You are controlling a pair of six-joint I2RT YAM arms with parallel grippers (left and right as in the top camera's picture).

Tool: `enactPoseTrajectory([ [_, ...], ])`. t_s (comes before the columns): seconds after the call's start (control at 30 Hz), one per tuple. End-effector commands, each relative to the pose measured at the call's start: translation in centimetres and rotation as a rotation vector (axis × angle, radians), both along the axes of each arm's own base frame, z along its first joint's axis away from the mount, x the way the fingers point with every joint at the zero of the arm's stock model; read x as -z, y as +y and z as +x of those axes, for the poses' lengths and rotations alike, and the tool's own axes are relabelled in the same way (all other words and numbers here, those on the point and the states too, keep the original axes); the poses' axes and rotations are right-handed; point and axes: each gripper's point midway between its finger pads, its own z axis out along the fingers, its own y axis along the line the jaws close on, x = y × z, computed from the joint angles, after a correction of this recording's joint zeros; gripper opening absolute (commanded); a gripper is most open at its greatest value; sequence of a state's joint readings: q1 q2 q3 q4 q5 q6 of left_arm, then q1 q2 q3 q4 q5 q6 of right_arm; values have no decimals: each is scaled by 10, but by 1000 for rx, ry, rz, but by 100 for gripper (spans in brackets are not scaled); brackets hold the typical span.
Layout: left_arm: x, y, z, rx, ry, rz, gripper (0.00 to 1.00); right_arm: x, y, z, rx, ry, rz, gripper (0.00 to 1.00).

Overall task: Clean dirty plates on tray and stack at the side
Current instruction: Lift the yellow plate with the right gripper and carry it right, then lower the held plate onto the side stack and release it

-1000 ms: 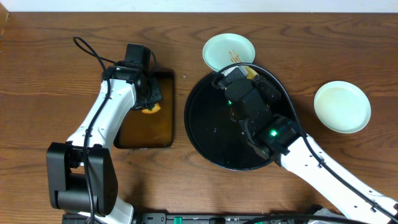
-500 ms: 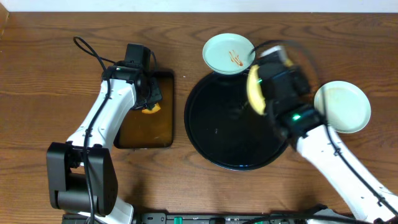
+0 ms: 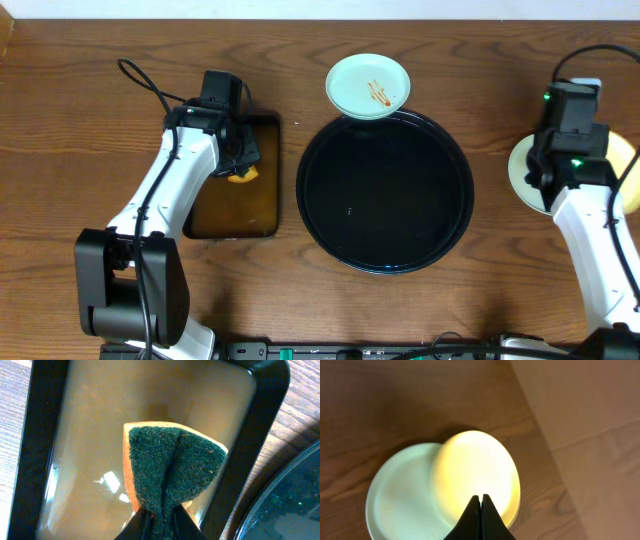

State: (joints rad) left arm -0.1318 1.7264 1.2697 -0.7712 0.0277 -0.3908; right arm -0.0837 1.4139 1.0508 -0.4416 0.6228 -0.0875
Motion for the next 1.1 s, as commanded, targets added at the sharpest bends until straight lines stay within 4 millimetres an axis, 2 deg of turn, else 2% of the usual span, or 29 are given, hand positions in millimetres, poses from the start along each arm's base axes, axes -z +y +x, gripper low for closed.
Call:
enactPoseTrajectory([
  [0.0,3,1,-2,10,13,2,13,20,14,6,-53,-5,146,1],
  [0.17,3,1,-2,10,13,2,13,31,40,11,-145,-5,290,1],
  [0.27,3,1,-3,10,14,2,13,32,36,8,-78,-32,322,2],
  [0.4,4,1,-4,10,19,3,13,35,24,2,6,-61,363,20],
  [0.43,4,1,-4,10,20,3,13,36,17,-1,58,-79,386,29],
  [0.47,4,1,-4,10,20,3,14,38,9,-6,109,-93,408,32],
  [0.6,4,1,-4,10,20,3,13,48,-18,-28,291,-131,519,38],
  [0.73,4,1,-4,10,20,3,13,62,-53,-65,529,-159,613,45],
  [0.87,4,1,-4,10,20,3,13,77,-88,-87,671,-202,711,72],
  [0.93,4,1,-4,10,20,3,13,80,-103,-91,699,-245,758,99],
  [1.0,4,1,-4,10,20,3,13,84,-116,-94,719,-285,805,99],
  [1.07,4,1,-4,10,20,3,14,90,-131,-108,777,-299,819,99],
])
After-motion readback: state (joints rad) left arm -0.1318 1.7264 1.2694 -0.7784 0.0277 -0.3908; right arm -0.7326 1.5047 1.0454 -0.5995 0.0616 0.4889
